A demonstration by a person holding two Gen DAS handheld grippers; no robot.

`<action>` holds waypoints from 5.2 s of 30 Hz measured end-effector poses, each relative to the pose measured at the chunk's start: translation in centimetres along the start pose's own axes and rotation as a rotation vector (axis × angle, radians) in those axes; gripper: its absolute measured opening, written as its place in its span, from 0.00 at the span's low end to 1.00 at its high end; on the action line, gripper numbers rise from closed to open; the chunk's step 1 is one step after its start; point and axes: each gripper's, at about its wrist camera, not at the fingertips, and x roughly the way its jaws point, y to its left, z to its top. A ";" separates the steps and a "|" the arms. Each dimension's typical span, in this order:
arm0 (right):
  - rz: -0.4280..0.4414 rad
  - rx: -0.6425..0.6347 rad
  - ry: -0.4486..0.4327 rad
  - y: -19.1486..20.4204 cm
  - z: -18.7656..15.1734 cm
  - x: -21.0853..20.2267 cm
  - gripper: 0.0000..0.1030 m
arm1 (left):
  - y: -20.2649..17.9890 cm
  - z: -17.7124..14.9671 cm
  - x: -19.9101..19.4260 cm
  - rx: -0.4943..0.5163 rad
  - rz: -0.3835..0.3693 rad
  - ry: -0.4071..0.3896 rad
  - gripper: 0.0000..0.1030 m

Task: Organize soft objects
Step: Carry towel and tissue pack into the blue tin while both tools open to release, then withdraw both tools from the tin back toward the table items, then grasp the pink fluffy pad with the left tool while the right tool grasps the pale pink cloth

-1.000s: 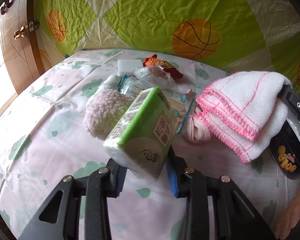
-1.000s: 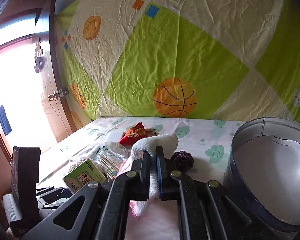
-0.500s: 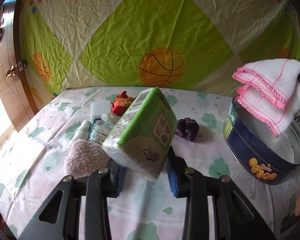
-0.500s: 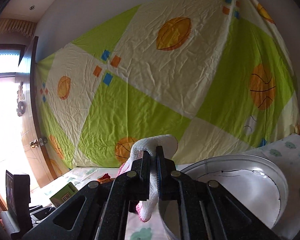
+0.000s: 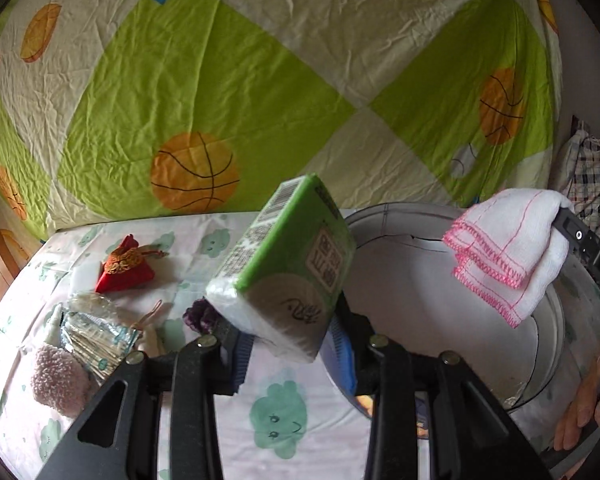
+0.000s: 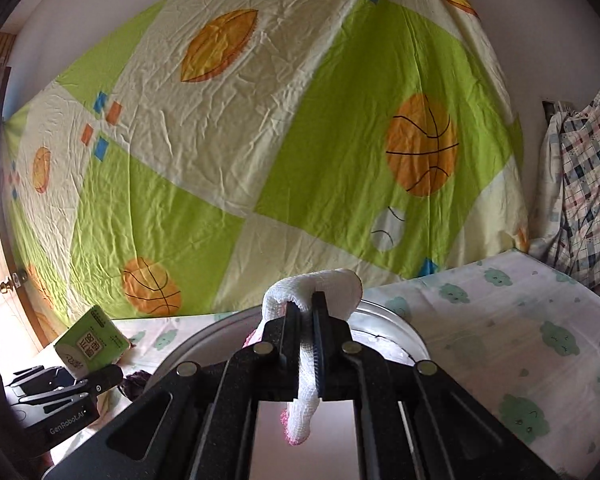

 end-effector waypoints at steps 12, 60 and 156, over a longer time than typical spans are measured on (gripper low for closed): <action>-0.061 -0.012 0.051 -1.5 -0.2 1.4 0.06 | -7.6 1.0 4.6 0.081 -0.070 0.068 0.33; -0.220 0.296 -0.074 -4.2 -2.3 -1.4 0.74 | -9.1 -0.6 4.0 0.151 0.047 -0.088 1.00; 0.080 -0.215 0.251 24.6 -8.8 4.8 0.85 | 22.3 -7.0 4.9 -0.307 0.201 0.305 0.47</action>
